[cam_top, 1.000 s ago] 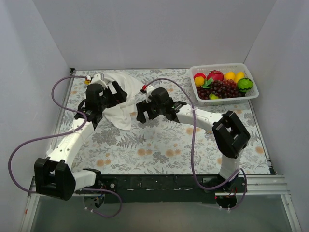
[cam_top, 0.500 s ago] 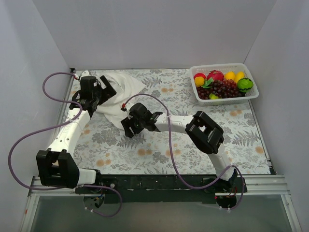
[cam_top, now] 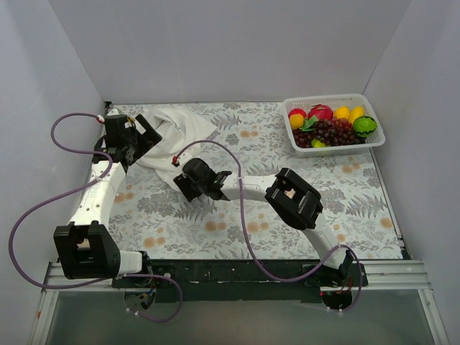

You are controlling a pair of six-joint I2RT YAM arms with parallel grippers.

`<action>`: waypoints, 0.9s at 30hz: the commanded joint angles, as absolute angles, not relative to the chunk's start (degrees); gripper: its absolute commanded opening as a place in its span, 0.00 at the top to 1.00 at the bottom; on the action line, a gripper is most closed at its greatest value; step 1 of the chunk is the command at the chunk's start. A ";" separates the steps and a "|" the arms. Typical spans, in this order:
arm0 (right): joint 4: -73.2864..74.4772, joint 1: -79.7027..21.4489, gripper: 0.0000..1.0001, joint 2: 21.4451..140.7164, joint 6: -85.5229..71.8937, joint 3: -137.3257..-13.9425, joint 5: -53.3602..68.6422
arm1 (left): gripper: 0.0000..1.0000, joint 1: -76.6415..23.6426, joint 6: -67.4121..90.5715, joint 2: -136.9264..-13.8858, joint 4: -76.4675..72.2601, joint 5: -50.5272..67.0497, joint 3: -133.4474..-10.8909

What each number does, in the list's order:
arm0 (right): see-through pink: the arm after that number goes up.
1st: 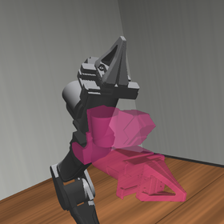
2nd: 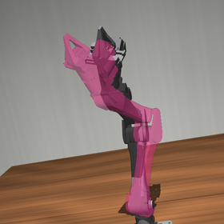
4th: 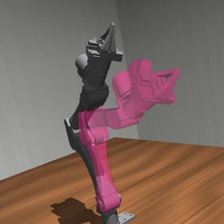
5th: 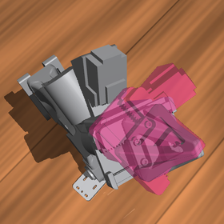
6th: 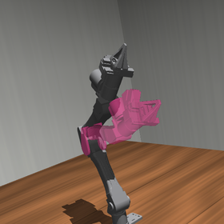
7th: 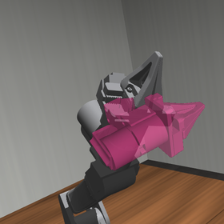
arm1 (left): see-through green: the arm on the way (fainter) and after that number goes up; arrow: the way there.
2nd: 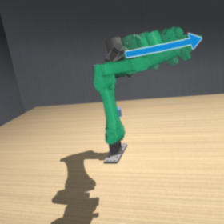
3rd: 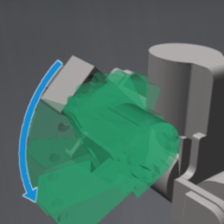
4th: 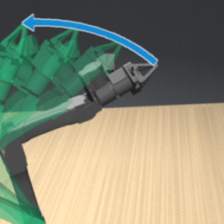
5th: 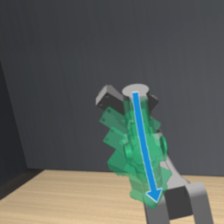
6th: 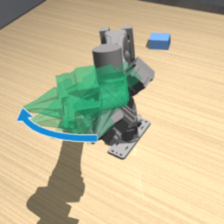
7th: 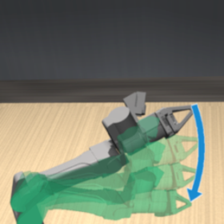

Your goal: Pin the brooch onto the clothing

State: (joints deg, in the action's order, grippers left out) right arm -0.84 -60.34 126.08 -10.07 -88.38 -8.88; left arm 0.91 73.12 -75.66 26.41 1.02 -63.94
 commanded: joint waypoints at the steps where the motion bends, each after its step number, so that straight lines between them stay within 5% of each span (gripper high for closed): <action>1: -0.09 -62.93 0.35 130.69 -7.30 -91.57 -12.91 | 0.02 3.69 73.56 -75.50 29.09 3.25 -66.44; 3: 1.48 -63.11 0.51 133.15 -6.94 -92.80 -12.92 | 0.02 4.48 73.30 -75.85 29.18 3.95 -66.36; 5: 3.68 -63.11 0.89 135.42 -6.42 -96.40 -13.27 | 0.02 4.83 73.04 -75.59 29.09 3.96 -66.01; 7: 7.20 -63.02 0.99 136.05 -6.07 -98.95 -14.84 | 0.02 5.01 71.99 -75.24 29.35 3.78 -65.83; 17: 3.79 -52.58 0.99 109.38 -10.36 -102.30 -6.36 | 0.02 4.92 66.71 -73.04 26.90 8.43 -61.97; 22: -7.02 -42.56 0.99 93.89 -18.62 -91.79 -0.70 | 0.02 4.83 67.41 -73.04 22.60 16.07 -59.25; 27: -9.32 -41.22 0.99 83.07 -17.05 -85.62 -7.29 | 0.02 1.94 68.56 -74.53 20.04 18.72 -58.27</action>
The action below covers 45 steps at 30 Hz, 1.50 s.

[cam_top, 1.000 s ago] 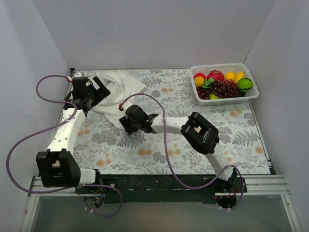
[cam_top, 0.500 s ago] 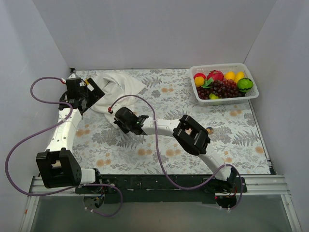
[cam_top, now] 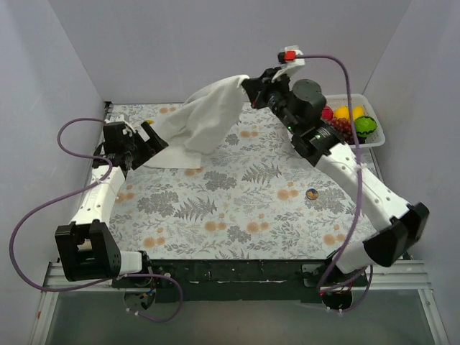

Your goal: Pin the brooch onto the clothing

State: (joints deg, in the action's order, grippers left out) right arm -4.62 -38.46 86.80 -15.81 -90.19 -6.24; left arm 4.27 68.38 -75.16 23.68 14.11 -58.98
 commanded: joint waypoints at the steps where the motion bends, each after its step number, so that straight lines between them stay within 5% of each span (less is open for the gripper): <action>1: -9.23 -41.13 0.99 82.36 -16.79 -84.74 -7.56 | 0.02 0.89 68.55 -74.88 19.43 18.81 -58.36; 10: -7.21 -40.60 0.99 81.12 -16.26 -84.90 -7.91 | 0.02 -15.10 67.85 -81.21 15.84 16.78 -60.65; 24: -2.99 -40.52 0.99 87.01 -14.85 -99.92 -5.19 | 0.02 -23.98 65.57 -67.41 2.72 21.98 -56.24; 33: -3.34 -41.57 0.99 91.49 -13.18 -109.77 -4.22 | 0.02 -37.08 64.42 -73.21 4.57 7.07 -62.66; 45: -8.70 -42.01 0.99 86.31 -9.32 -109.78 -7.02 | 0.05 -37.53 61.88 -82.53 2.73 9.31 -59.07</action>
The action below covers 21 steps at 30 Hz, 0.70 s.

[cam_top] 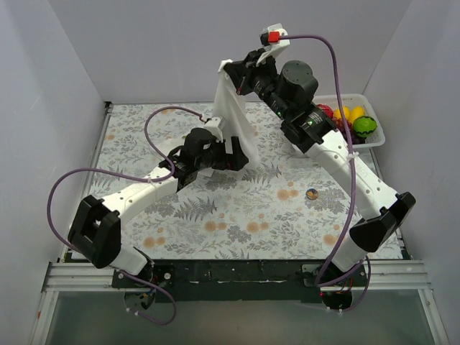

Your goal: Pin the brooch onto the clothing

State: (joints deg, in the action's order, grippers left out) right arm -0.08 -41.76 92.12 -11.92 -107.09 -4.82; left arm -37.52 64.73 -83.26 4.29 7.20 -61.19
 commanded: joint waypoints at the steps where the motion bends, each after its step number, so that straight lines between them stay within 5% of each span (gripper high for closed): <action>1: -9.05 -42.01 0.99 85.26 -8.53 -109.34 -8.16 | 0.06 -37.53 61.70 -82.79 2.29 9.49 -57.15; 13: -13.27 -42.10 0.99 75.42 -9.58 -96.52 -11.16 | 0.38 -28.93 62.22 -94.83 6.60 3.52 -60.64; 21: -12.57 -42.45 0.99 68.39 -13.44 -79.74 -14.06 | 0.33 -22.85 57.57 -104.76 11.42 2.19 -85.20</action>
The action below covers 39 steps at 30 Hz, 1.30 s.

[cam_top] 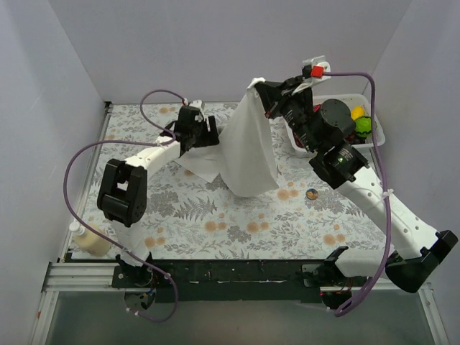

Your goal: Pin the brooch onto the clothing

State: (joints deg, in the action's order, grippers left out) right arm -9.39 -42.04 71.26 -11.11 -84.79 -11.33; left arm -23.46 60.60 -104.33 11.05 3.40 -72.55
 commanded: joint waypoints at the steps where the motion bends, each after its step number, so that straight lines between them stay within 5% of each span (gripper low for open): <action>1: -12.48 -42.45 0.99 67.86 -14.23 -78.15 -14.58 | 0.33 -22.76 56.96 -106.68 11.43 4.81 -87.60; 6: -10.20 -42.45 0.99 67.23 -14.33 -74.44 -16.51 | 0.22 -22.76 55.20 -111.71 19.85 10.28 -101.59; 12: -8.62 -42.45 0.99 71.35 -13.27 -76.20 -17.32 | 0.07 -22.85 60.62 -95.65 18.28 5.89 -86.94; 22: -6.51 -42.45 0.99 80.06 -15.21 -79.28 -16.35 | 0.05 -35.58 68.63 -79.54 20.39 4.42 -67.68; 30: -5.89 -42.54 0.99 80.86 -16.35 -79.80 -16.43 | 0.07 -52.88 77.07 -89.37 18.20 -14.84 -66.71; 39: -5.45 -42.28 0.99 78.76 -17.22 -77.61 -18.10 | 0.09 -62.22 79.45 -107.47 17.40 -23.45 -72.50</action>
State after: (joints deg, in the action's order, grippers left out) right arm -3.03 -42.13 82.13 -16.27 -76.62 -16.40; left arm -59.57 77.41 -104.42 17.96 -16.10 -68.66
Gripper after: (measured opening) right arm 0.043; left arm 0.917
